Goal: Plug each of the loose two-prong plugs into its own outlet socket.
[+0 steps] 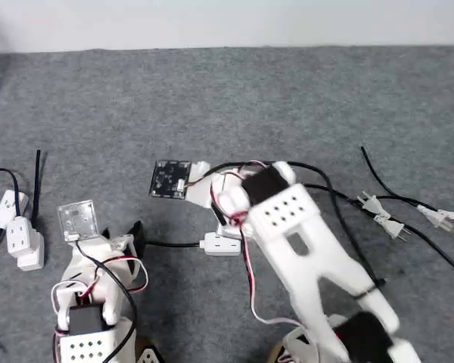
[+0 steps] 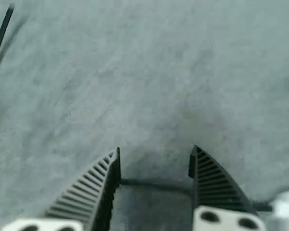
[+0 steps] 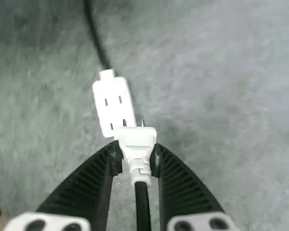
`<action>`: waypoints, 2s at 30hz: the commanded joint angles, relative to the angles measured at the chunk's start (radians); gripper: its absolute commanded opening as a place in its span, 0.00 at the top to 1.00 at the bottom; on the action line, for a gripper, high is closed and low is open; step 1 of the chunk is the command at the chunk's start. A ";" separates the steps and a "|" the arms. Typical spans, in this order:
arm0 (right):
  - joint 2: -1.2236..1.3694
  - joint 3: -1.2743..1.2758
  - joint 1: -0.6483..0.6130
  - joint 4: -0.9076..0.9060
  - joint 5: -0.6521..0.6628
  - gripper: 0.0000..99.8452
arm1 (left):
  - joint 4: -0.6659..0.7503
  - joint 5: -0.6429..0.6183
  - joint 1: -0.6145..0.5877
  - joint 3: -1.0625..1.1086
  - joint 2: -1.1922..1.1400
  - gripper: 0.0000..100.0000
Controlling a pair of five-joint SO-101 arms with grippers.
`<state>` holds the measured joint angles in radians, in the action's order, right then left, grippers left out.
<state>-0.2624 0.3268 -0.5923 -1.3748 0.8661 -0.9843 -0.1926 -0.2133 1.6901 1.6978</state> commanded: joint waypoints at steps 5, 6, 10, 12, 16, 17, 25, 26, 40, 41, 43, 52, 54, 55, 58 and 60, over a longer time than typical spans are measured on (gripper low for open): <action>0.122 -0.028 0.031 -0.042 0.178 0.99 | -0.014 0.072 -0.005 0.001 0.008 0.77; 0.131 -0.031 0.039 -0.044 0.195 0.99 | -0.015 0.072 -0.003 0.001 0.008 0.77; 0.157 -0.058 0.065 -0.048 0.238 0.99 | -0.015 0.072 -0.003 0.001 0.008 0.77; 0.171 -0.060 0.067 -0.044 0.249 0.99 | -0.015 0.072 0.002 0.001 0.008 0.77; 0.203 -0.063 0.065 -0.027 0.255 0.99 | -0.015 0.072 0.002 0.001 0.008 0.77; 0.211 -0.063 0.065 -0.016 0.253 0.99 | -0.015 0.072 0.002 0.001 0.008 0.77; 0.223 -0.063 0.062 0.008 0.253 0.99 | -0.015 0.074 0.002 0.001 0.008 0.77; 0.223 -0.066 0.062 0.008 0.253 0.99 | -0.015 0.074 0.002 0.001 0.008 0.77; 0.234 -0.071 0.036 0.045 0.253 0.99 | -0.015 0.074 0.002 0.001 0.008 0.77; 0.234 -0.069 0.036 0.045 0.253 0.99 | -0.015 0.074 0.002 0.001 0.008 0.77; 0.243 -0.068 0.035 0.045 0.253 0.99 | -0.015 0.074 0.002 0.001 0.008 0.77; 0.361 -0.072 0.013 0.045 0.253 0.99 | -0.015 0.074 0.002 0.001 0.008 0.77; 0.375 -0.069 0.004 0.070 0.249 0.99 | -0.015 0.074 0.002 0.001 0.008 0.77; 0.383 -0.069 0.004 0.076 0.249 0.99 | -0.015 0.074 0.002 0.001 0.008 0.77; 0.394 -0.069 -0.002 0.082 0.247 0.99 | -0.015 0.074 0.002 0.001 0.008 0.77; 0.390 -0.069 -0.004 0.084 0.247 0.99 | -0.015 0.074 0.002 0.001 0.008 0.77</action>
<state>0.1243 0.2931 -0.5738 -1.3195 1.1101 -0.9950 -0.1281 -0.2179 1.7008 1.6978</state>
